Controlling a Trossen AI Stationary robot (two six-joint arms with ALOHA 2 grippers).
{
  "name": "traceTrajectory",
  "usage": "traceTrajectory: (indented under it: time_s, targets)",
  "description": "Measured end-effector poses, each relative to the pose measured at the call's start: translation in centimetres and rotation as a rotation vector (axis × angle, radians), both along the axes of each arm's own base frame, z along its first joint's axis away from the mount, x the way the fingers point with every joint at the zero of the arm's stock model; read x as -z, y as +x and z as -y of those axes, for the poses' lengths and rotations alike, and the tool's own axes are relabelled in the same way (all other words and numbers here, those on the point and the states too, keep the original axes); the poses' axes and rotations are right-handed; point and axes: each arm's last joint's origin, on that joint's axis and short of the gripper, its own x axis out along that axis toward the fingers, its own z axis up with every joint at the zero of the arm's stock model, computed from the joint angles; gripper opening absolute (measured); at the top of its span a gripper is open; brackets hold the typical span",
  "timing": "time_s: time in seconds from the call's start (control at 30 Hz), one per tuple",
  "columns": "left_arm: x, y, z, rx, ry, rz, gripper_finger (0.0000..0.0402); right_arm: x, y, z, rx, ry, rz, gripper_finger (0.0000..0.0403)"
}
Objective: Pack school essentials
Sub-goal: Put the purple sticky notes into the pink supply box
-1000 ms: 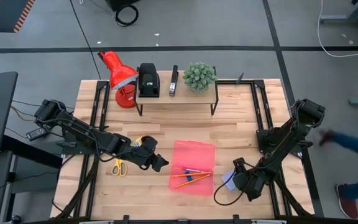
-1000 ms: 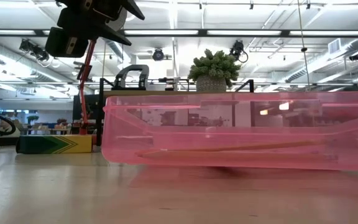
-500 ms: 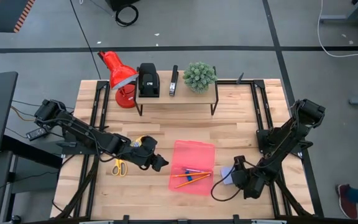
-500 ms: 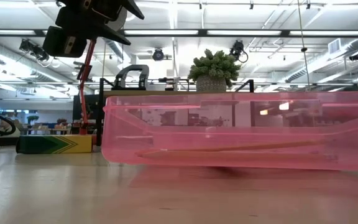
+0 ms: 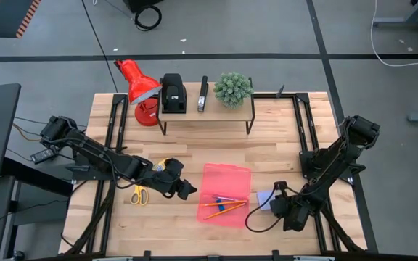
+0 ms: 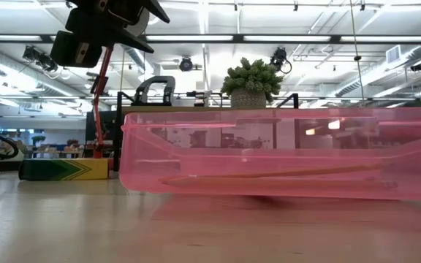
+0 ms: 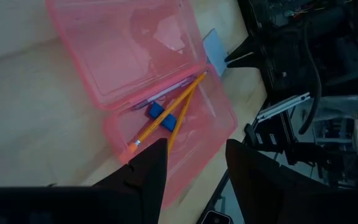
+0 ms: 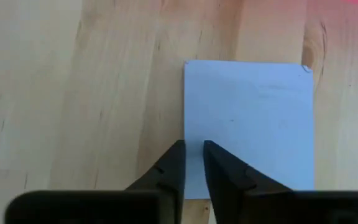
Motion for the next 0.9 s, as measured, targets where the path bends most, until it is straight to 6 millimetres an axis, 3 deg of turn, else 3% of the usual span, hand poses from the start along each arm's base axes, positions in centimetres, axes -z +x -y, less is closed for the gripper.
traceTrajectory:
  time_s: [0.27,0.9]
  targets:
    - [0.0,0.0,0.0,0.0,-0.001,0.0,0.0172,0.0,0.0,0.0,-0.002,0.005,-0.007,0.0007]
    - [0.0,0.0,0.0,0.001,0.001,0.0,0.0172,-1.7,0.9,-0.9,0.026,-0.009,0.058,0.0009]
